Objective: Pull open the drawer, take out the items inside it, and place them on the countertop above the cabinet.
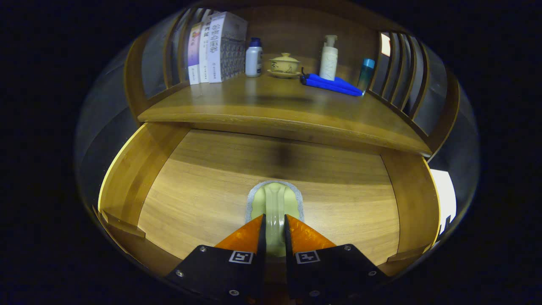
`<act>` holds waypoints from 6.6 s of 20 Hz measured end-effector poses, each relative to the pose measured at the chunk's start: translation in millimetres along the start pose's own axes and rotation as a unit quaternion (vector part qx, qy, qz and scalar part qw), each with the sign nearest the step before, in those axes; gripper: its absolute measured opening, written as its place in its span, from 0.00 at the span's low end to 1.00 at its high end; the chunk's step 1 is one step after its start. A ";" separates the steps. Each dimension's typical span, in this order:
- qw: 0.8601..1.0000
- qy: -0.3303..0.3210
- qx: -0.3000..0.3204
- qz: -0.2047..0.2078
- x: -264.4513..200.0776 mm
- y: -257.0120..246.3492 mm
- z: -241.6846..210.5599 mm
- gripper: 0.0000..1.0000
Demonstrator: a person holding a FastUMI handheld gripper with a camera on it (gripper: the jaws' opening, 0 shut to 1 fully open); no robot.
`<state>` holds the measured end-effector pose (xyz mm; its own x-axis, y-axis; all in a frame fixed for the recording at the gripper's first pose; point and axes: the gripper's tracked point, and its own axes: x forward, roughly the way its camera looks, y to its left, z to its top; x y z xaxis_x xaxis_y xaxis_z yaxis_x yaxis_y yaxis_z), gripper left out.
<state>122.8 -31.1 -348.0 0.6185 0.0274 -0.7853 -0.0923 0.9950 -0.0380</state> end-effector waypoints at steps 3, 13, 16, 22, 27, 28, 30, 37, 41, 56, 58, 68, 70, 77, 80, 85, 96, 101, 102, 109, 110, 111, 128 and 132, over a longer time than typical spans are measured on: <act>1.000 -0.027 -0.009 -0.005 -17.5 4.9 13.0 0.22; 0.992 -0.120 0.009 -0.035 -73.3 -4.6 99.7 0.22; 0.990 -0.134 0.004 -0.037 -73.0 -9.9 127.9 0.22; 0.988 -0.146 -0.015 -0.042 -47.6 -18.6 173.5 0.22; 0.989 -0.142 -0.014 -0.038 -12.2 -23.0 195.0 0.22; 0.989 -0.143 -0.016 -0.040 -6.8 -24.7 199.0 0.22; 0.989 -0.143 -0.018 -0.043 2.7 -28.8 206.2 0.22; 0.990 -0.134 -0.014 -0.046 36.0 -34.5 214.8 0.22; 0.989 -0.139 -0.007 -0.043 50.5 -38.7 219.8 0.23; 0.973 -0.231 0.015 0.006 -6.1 -36.9 230.4 0.94; 0.967 -0.254 0.024 0.000 -35.7 -41.6 230.3 0.94; 0.936 -0.351 -0.012 -0.016 -171.3 -31.8 189.8 0.94; 0.928 -0.370 -0.030 -0.012 -193.1 -18.3 169.6 0.94; 0.902 -0.429 -0.027 -0.025 -247.2 10.7 77.9 0.95; 0.899 -0.436 -0.020 -0.033 -248.6 18.9 40.6 0.95; 0.910 -0.411 0.008 -0.047 -224.4 18.6 -16.3 0.95; 0.928 -0.362 0.038 -0.076 -147.3 -0.1 -70.5 0.95; 0.935 -0.348 0.039 -0.063 -128.1 1.6 -82.8 0.95; 0.935 -0.348 0.036 -0.061 -124.6 1.7 -81.7 0.95; 0.936 -0.344 0.011 -0.071 -118.7 -5.9 -71.8 0.94; 0.936 -0.346 0.005 -0.068 -118.9 -5.5 -67.1 0.94; 0.934 -0.350 0.004 -0.063 -118.3 -4.3 -60.3 0.93; 0.935 -0.349 -0.003 -0.066 -44.9 -14.2 17.0 0.94; 0.935 -0.348 0.000 -0.069 -22.2 -16.5 36.9 0.94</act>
<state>139.3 -44.6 -307.2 0.9826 -0.0461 -0.1800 0.0265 0.9936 -0.1095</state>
